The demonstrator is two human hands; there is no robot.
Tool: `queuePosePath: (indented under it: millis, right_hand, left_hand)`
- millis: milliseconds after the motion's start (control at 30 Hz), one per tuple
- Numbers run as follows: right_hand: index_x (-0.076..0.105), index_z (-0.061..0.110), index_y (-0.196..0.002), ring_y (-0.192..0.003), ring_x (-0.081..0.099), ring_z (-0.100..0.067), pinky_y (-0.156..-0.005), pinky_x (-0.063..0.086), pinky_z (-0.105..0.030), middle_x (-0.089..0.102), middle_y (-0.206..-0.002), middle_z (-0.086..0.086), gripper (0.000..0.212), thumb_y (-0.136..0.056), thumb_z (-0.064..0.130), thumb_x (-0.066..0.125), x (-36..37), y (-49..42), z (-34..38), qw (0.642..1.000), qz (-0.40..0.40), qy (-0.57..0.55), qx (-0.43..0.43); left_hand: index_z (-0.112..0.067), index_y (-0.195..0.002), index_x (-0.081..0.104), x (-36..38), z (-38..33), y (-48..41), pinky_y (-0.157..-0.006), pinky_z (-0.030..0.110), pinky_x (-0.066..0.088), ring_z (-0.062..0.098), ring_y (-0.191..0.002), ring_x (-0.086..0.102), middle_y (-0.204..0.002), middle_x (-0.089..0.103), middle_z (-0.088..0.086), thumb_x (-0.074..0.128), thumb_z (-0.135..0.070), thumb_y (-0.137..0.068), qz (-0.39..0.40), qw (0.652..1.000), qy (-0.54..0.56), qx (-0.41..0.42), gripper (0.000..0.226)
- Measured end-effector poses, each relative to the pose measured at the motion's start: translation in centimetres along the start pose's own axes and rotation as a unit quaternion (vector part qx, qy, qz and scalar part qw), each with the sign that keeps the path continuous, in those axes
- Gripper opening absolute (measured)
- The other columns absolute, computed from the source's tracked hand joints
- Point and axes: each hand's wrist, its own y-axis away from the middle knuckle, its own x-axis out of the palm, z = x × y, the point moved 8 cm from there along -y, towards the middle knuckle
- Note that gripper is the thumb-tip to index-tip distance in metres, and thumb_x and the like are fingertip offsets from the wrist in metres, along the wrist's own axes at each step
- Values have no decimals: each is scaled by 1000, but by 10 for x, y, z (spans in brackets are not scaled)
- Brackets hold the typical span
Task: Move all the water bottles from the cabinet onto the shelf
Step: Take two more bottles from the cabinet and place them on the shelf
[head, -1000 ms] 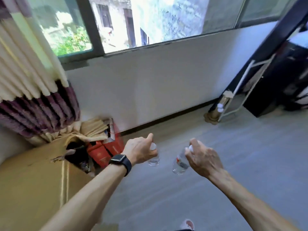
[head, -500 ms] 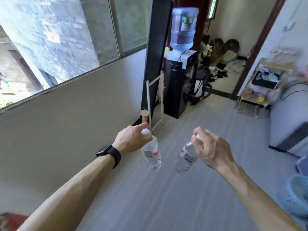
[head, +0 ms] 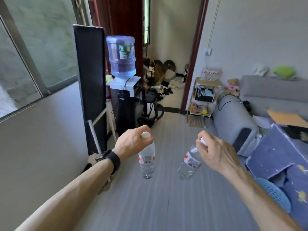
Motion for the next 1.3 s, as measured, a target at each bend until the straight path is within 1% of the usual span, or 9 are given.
queuePosePath:
  millis: [67,167,267,400,533,700,933,1033,1300]
  right_hand:
    - [41,27,-95,-81,59,-37,-59,37,-34,65,-96,1,14,-97,41,39,4,-24,-11,1000,-16,-1,13]
    - [45,23,-99,-83,61,-38,-58,34,-33,67,-96,-4,16,-98,39,42,11,-58,-31,999,-24,14,38]
    - [46,22,-100,-85,60,-38,-58,36,-36,67,-101,-4,17,-98,39,42,19,-97,-55,998,-26,20,60]
    - [45,23,-102,-92,59,-39,-64,42,-38,66,-108,0,21,-98,43,42,35,-158,-103,995,-20,15,99]
    - [44,24,-99,-92,60,-38,-65,45,-38,67,-103,-2,21,-97,45,42,47,-227,-156,995,-23,7,102]
    - [41,25,-98,-92,59,-38,-65,41,-37,66,-106,-2,21,-97,46,41,51,-320,-213,996,-19,-2,82]
    - [43,25,-103,-92,58,-37,-67,41,-37,65,-110,-2,23,-98,47,39,59,-436,-287,996,-16,4,84]
    - [43,26,-102,-90,58,-37,-66,40,-37,66,-109,-3,22,-98,48,39,69,-484,-322,996,-19,13,89]
    - [43,26,-100,-93,60,-38,-66,41,-38,68,-109,-5,25,-97,50,40,110,-624,-412,989,1,47,139]
  left_hand:
    - [-37,-91,53,6,-5,-43,-55,28,45,20,-69,61,-73,64,-3,56,-52,-81,-6,1000,9,4,18]
    - [-36,-91,52,24,-12,-98,-62,31,53,19,-69,61,-70,63,-6,56,-55,-80,5,1000,15,11,22]
    - [-36,-92,53,38,-19,-156,-65,32,55,18,-71,61,-71,63,-9,56,-55,-81,17,1000,17,21,22]
    - [-37,-87,56,59,-35,-237,-66,33,56,17,-71,61,-69,64,-9,57,-51,-81,20,998,48,23,15]
    - [-38,-90,59,81,-62,-315,-70,36,57,16,-74,62,-69,66,-9,59,-49,-83,20,998,51,37,13]
    - [-37,-94,59,100,-101,-407,-70,34,57,13,-76,62,-77,65,-11,59,-52,-83,19,999,6,50,19]
    - [-41,-91,59,134,-134,-534,-69,34,56,11,-74,62,-74,66,-11,61,-53,-82,15,998,19,56,16]
    - [-38,-90,61,155,-146,-594,-69,35,57,11,-73,63,-71,68,-8,62,-48,-81,15,997,35,64,13]
    - [-36,-85,63,219,-171,-771,-65,30,54,10,-70,62,-69,66,-10,66,-49,-78,71,991,71,92,15]
